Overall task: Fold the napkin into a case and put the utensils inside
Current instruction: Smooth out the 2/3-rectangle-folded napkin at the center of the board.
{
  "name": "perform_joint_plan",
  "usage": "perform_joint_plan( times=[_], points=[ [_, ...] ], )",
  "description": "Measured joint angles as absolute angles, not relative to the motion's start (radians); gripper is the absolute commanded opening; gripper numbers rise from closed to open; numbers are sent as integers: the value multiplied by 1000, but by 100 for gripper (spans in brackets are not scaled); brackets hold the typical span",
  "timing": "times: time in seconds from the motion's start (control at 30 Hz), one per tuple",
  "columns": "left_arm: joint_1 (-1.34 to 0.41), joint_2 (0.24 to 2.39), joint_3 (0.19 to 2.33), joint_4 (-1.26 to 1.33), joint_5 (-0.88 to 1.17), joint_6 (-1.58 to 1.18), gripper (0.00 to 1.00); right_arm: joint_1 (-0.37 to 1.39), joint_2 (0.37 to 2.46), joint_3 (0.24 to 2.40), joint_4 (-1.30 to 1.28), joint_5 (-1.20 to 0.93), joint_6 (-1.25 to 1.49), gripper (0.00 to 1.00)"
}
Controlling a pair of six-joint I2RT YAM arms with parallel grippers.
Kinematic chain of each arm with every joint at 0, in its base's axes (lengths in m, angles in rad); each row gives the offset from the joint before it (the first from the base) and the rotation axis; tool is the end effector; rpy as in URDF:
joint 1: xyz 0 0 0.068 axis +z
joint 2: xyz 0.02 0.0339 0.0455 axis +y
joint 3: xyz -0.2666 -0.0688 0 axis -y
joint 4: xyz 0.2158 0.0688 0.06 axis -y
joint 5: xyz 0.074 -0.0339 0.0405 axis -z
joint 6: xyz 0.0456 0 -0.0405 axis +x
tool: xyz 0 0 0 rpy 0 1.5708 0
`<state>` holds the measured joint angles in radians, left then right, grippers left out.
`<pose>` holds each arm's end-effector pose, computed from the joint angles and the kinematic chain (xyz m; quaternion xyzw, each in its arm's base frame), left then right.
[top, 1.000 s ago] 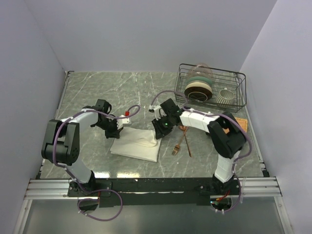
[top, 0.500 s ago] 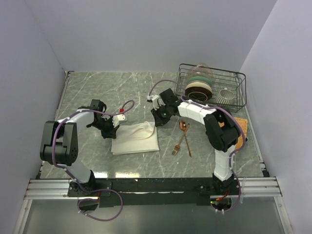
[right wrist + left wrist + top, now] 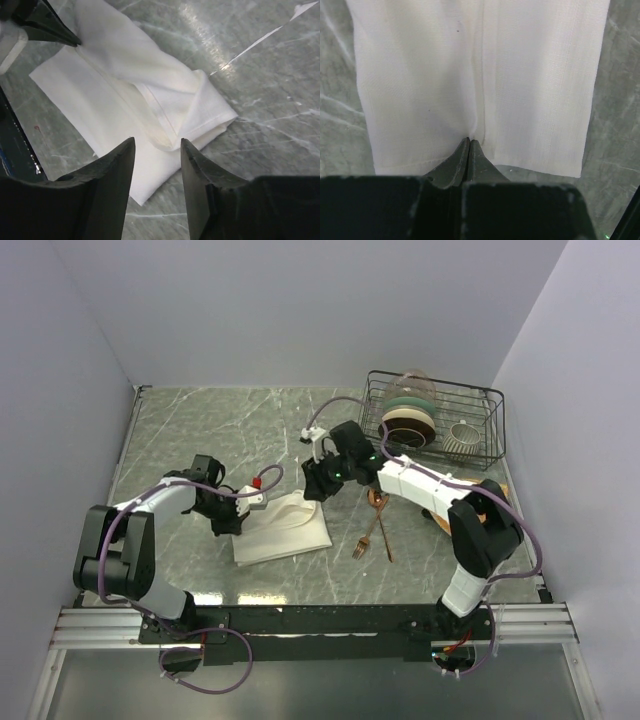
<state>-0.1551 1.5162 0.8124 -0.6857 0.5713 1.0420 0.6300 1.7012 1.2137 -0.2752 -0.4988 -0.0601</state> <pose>0.2225 -0.0597 0.1753 0.5595 0.7751 -0.2162 0.1989 0.2747 0.2273 0.2510 -0.3927 0.8057 0.3249 0.3018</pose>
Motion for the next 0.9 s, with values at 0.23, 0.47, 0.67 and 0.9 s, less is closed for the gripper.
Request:
perform_joint_plan(
  times=[0.23, 0.47, 0.67, 0.9],
  points=[
    [-170, 1499, 792, -669, 560, 1053, 2, 714, 1775, 1215, -273, -414, -50, 57],
    [-171, 1494, 789, -663, 558, 1056, 2, 746, 1822, 1215, -269, -306, -88, 57],
    [-171, 1494, 789, -662, 557, 1057, 2, 767, 1845, 1215, -275, -196, -127, 35],
    [-172, 1481, 788, -663, 552, 1060, 1, 773, 1825, 1204, -287, -115, -175, 0]
  ],
)
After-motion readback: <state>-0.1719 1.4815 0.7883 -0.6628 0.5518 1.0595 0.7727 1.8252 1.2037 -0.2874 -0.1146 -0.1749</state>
